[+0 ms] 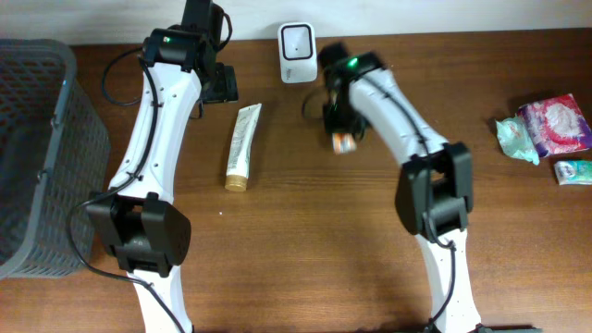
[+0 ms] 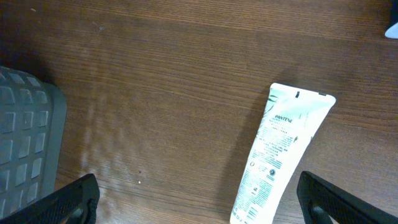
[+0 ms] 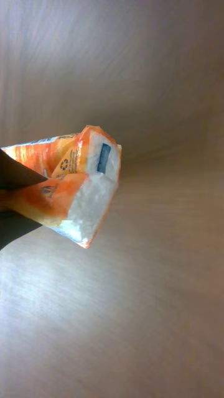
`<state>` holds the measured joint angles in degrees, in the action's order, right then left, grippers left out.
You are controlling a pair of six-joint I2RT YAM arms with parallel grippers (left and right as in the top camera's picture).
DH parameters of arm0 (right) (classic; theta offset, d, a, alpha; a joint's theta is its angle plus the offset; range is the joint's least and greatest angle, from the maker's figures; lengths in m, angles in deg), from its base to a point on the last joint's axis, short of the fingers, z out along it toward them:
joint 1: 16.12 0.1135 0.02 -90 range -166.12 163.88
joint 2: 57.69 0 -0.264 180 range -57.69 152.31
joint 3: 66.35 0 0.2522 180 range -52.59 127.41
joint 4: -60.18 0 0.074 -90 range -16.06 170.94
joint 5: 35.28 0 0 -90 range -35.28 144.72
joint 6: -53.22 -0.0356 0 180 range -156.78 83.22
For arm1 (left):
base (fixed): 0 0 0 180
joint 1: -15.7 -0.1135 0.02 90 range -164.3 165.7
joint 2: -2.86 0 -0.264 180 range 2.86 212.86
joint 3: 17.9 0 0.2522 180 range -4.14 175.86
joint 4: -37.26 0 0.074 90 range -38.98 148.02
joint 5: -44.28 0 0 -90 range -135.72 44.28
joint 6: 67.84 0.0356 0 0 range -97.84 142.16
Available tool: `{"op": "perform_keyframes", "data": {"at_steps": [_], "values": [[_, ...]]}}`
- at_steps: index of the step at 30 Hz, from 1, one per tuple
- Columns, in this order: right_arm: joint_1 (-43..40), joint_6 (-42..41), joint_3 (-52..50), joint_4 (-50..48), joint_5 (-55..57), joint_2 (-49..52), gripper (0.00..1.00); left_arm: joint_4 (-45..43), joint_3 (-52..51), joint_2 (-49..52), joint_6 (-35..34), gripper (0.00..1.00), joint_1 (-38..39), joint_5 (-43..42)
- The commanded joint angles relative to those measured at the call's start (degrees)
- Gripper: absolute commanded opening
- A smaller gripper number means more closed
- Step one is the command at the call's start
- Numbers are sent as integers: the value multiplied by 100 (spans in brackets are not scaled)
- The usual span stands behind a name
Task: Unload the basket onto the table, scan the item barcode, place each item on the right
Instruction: 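Hold the orange pack up in front of the scanner, then carry the orange pack to the right edge and release it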
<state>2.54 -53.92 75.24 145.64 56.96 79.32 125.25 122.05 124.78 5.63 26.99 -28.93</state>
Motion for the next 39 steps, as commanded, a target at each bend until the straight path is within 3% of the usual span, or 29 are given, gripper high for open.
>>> {"op": "perform_keyframes", "data": {"at_steps": [1,3,6,11,17,23,29,32,36,39], "values": [[-538,111,1047,-1016,-634,-155,4,-7,4,-66,-57,99,22,57],[-557,846,1069,-2144,-632,-153,4,-7,4,-66,-59,99,22,57],[-348,2682,822,-4015,-557,-140,4,-4,4,-66,-59,99,22,57],[-13,4833,778,-5539,304,326,4,-7,4,-66,-57,99,22,57],[415,7370,778,-6061,822,1073,4,-4,4,-66,-59,99,22,57],[605,7696,778,-6166,1432,1150,4,-4,4,-66,-57,99,22,57],[476,7602,778,-6054,1565,894,4,-4,4,-66,-57,99,22,57],[221,5372,780,-5842,1668,535,4,-7,4,-66,-59,99,22,57],[-516,3825,780,-4035,1670,-79,4,-7,4,-66,-59,99,20,59],[-1753,1449,780,-1687,1593,-463,4,-4,4,-66,-59,99,22,57]]}}
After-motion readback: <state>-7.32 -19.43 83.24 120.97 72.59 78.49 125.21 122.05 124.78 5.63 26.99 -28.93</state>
